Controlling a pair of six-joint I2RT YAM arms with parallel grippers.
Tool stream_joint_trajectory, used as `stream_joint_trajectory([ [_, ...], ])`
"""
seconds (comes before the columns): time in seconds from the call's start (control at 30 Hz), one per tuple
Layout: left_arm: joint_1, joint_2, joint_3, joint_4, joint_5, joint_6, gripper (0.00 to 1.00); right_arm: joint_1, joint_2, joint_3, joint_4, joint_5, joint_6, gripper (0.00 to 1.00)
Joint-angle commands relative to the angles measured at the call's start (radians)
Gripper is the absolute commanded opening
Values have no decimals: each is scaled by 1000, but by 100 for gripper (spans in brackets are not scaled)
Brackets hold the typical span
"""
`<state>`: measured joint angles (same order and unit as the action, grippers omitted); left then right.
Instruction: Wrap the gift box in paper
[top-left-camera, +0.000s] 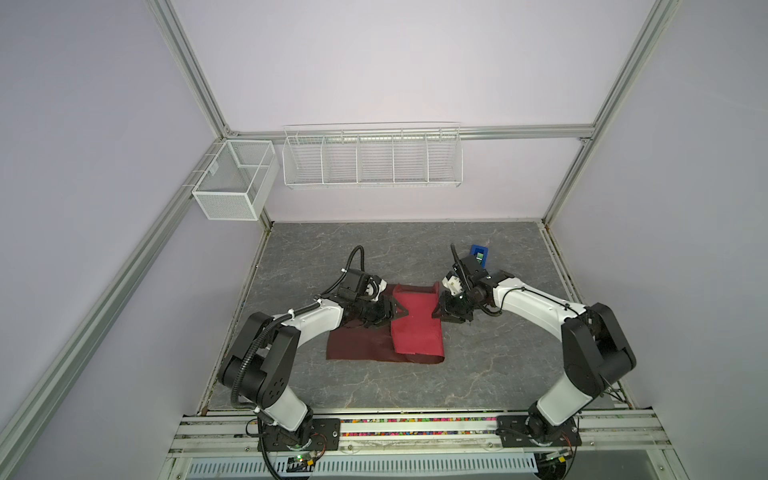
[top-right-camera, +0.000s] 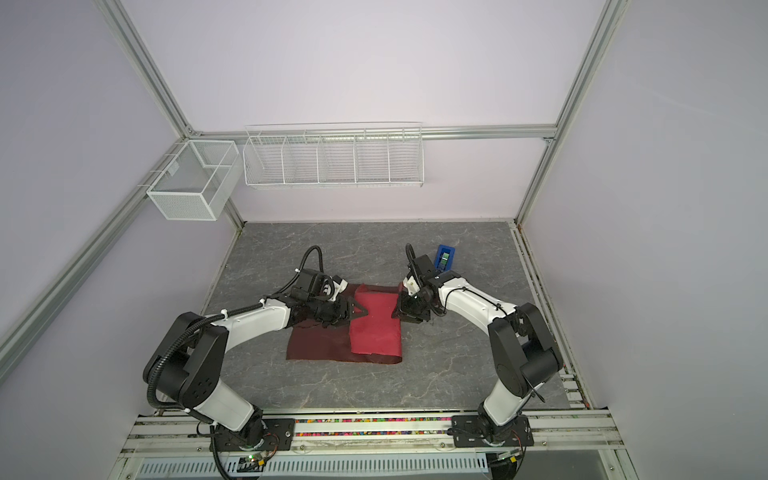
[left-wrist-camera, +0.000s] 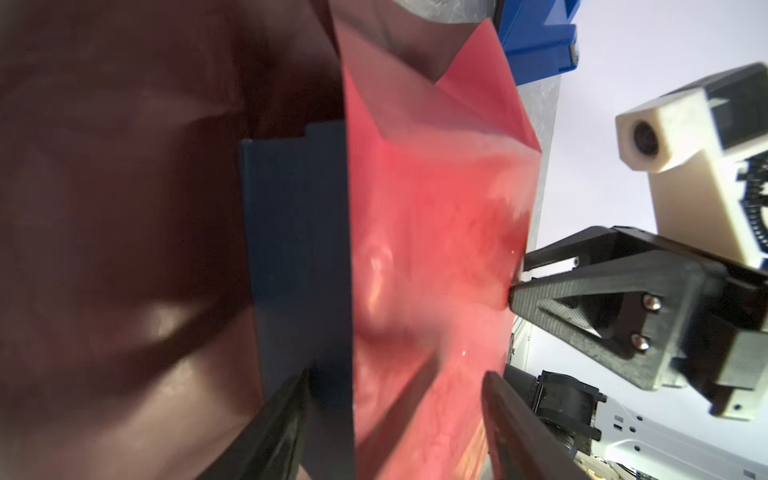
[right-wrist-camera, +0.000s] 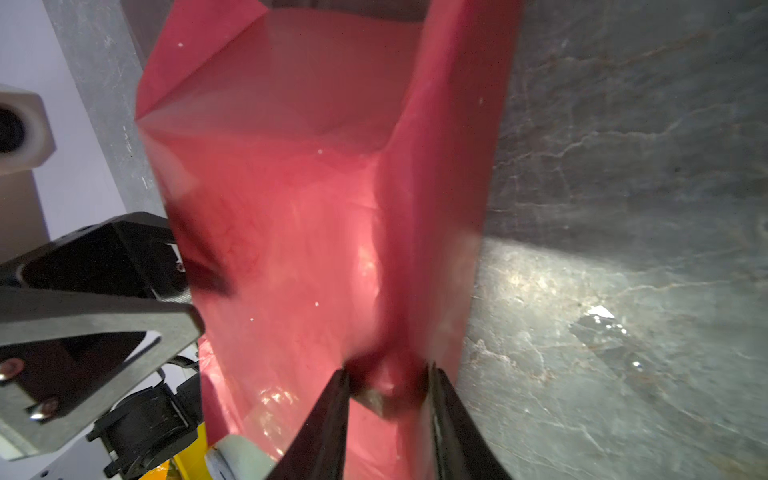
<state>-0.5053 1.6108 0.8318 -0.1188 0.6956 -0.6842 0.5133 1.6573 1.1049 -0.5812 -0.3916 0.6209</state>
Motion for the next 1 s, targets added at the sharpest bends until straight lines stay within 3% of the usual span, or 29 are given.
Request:
stream_joint_trajectory([
  [0.0,-3,17,-19,62,29,-23,64,6,-45,-1,-75,31,-4,39],
  [0.5,-3,69,-45,104,40,-36,50,21,-44,36,-97,28,-12,58],
  [0.67,-3,46,-41,39,1,-7,44,40,2,49,-92,30,-14,65],
  [0.97,-3,-44,-6,-135,-100,62,41,50,38,50,-86,40,-16,67],
])
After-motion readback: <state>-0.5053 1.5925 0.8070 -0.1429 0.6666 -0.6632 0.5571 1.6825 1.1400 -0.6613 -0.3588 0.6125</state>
